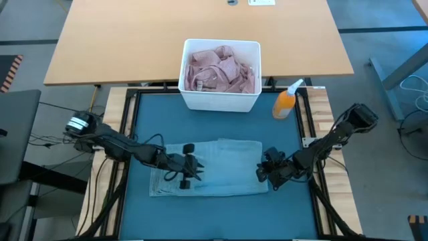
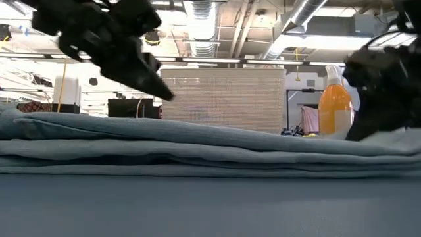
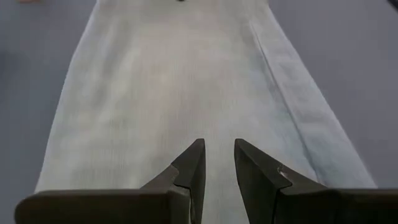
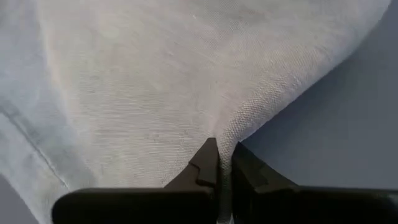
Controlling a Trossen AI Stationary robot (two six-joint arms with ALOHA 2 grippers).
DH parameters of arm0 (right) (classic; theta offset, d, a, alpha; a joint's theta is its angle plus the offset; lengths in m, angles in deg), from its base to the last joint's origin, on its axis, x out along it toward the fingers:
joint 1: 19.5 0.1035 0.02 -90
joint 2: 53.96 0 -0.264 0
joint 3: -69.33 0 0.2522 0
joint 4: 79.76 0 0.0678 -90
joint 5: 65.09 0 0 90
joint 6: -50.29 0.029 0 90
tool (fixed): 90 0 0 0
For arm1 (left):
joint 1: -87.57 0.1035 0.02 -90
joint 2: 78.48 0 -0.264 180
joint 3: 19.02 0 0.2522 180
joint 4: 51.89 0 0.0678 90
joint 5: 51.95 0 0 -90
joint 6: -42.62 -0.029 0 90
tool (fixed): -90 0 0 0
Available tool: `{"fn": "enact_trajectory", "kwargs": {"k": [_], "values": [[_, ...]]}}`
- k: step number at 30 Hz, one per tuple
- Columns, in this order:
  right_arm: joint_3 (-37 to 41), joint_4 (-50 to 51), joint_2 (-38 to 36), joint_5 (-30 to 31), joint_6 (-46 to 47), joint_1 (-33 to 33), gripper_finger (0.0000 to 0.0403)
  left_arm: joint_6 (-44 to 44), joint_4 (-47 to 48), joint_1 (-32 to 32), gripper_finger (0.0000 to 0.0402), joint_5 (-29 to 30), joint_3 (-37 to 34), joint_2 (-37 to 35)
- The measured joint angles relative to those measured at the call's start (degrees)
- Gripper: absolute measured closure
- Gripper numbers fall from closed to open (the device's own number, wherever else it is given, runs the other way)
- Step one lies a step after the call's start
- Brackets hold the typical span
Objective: Fold Laundry from Bin
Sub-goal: Fold the blue pants
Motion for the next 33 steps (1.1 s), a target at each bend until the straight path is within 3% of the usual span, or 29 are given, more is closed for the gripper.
{"fn": "enact_trajectory", "kwargs": {"k": [12, 16, 21, 27, 33], "values": [[-24.6, 29.7, -2.2, 2.7, -11.9, 0.0, 0.0371, -4.1, 2.1, 3.1, 0.0327, 0.0, 16.5, 21.8], [-29.9, 31.4, -2.2, 4.5, -16.5, -0.8, 0.0371, -4.3, 2.8, 3.2, 0.0327, -0.2, 22.3, 28.9], [-31.1, 30.4, -2.3, 4.9, -19.7, -2.5, 0.0371, -4.8, 4.0, 3.2, 0.0327, -1.2, 30.1, 35.6], [-31.1, 31.0, -2.3, 4.8, -20.6, -3.0, 0.0371, -7.9, 5.8, 4.6, 0.0327, -2.0, 38.6, 40.0], [-31.1, 33.2, -2.4, 4.4, -19.8, -2.5, 0.0371, -11.7, 23.4, 5.8, 0.0342, 0.5, 42.7, 34.2]]}}
